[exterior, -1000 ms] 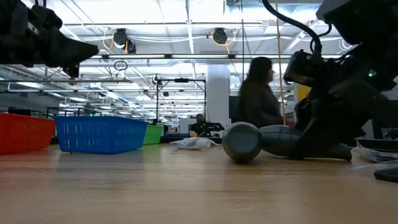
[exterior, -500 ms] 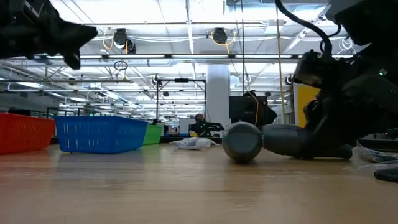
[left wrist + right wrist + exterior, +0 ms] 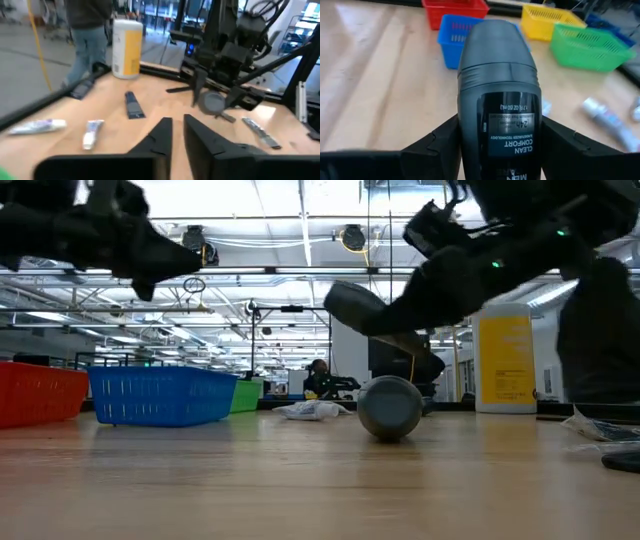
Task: Pick & Place Travel size toiletries
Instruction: Put the gray deodorant into the blue bin
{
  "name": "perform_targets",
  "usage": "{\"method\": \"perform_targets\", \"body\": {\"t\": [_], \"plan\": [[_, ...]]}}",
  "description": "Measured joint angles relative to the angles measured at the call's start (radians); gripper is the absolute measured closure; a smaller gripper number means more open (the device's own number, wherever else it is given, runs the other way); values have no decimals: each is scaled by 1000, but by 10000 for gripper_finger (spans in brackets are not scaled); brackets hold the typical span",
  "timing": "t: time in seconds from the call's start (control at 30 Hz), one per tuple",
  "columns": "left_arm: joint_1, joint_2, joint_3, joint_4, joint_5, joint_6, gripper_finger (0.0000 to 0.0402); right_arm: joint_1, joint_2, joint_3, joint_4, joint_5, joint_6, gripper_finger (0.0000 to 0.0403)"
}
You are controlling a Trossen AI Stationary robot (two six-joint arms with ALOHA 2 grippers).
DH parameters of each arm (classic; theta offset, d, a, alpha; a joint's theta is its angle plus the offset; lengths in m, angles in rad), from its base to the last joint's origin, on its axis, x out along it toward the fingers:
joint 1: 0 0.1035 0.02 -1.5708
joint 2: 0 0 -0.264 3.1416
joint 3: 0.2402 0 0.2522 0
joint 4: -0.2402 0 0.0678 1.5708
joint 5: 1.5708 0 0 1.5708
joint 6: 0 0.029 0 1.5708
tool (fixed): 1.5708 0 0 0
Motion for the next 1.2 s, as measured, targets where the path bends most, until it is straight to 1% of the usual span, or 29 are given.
{"method": "perform_targets", "body": {"t": [0.07, 0.17, 0.27, 0.37, 0.47, 0.53, 0.63, 0.8, 0.9, 1.0, 1.13, 1.2], "plan": [[1, 97, 52, 19, 12, -24, 305, -16, 0, 27, -32, 0, -40, 206], [0, 237, 132, 14, 37, -5, 231, -33, 0, 56, -72, -5, -80, 205], [-8, 370, 226, 16, 59, 87, 149, -46, 0, 61, -75, -37, -98, 204], [-28, 489, 322, 14, 44, 207, 76, -53, 0, 61, -77, -56, -85, 204], [-48, 609, 427, 15, -28, 330, 26, -52, 0, 60, -76, -56, -83, 203], [-57, 681, 494, 2, -61, 406, 9, -52, 0, 61, -76, -56, -83, 203], [-64, 767, 589, -55, -72, 466, 9, -50, 0, 61, -76, -57, -80, 203], [-65, 867, 704, -204, -73, 466, 36, -43, 0, 60, -76, -57, -75, 203], [-65, 905, 727, -214, -73, 466, 55, -36, 0, 60, -76, -57, -75, 202], [-65, 926, 734, -186, -71, 456, 78, -30, 0, 61, -76, -57, -74, 202], [-55, 926, 734, -175, -12, 431, 117, -29, 0, 60, -76, -58, -72, 202], [-49, 926, 734, -174, -4, 414, 139, -29, 0, 60, -76, -58, -72, 202]]}}
